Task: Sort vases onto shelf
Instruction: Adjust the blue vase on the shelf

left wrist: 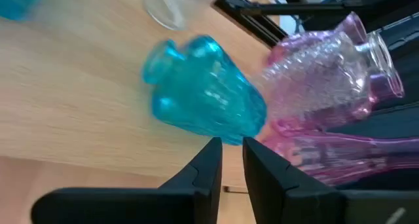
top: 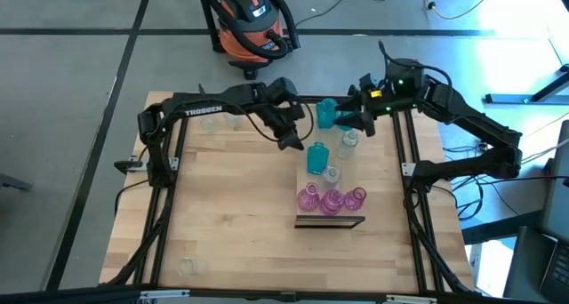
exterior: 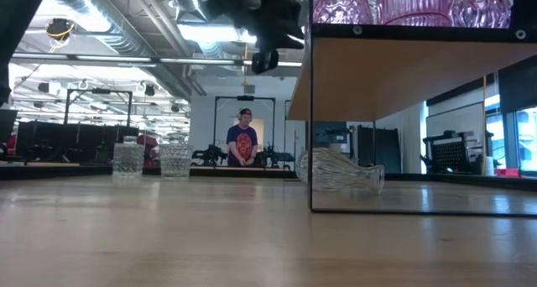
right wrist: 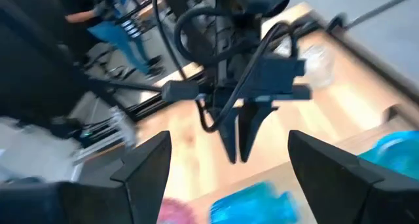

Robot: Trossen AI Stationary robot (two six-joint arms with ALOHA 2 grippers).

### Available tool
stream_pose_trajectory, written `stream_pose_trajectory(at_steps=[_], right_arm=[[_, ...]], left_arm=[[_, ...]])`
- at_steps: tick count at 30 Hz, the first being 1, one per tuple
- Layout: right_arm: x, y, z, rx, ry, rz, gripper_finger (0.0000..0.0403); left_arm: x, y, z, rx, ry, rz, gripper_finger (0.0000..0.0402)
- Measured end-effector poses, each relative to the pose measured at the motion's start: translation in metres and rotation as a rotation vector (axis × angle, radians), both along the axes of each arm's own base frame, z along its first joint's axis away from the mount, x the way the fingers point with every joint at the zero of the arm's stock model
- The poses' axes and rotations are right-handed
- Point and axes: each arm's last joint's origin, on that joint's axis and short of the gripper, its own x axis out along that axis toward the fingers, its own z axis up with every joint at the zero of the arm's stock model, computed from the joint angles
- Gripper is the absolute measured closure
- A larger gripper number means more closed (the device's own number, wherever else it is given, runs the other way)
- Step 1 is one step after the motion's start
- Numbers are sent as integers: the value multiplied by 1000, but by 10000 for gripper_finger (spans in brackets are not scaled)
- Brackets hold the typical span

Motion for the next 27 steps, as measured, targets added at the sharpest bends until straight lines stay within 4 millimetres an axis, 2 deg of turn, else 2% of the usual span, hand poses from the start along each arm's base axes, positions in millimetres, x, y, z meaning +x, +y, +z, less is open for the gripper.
stream_pose_trajectory(at_steps=[6,11,15,21,27], right_arm=[[10,6,-10,85,57,95,114],[30,11,-18,86,129,157,114],[47,9,-21,68,272,146,114],[58,5,-8,17,400,151,114],[47,8,15,-17,349,136,114]], left_arm=[[2,-5,0,-45,27,26,348],[2,-7,0,-34,28,28,348],[2,-7,0,-45,34,36,348],[4,-9,1,-40,20,40,348],[11,-2,9,77,-118,35,346]])
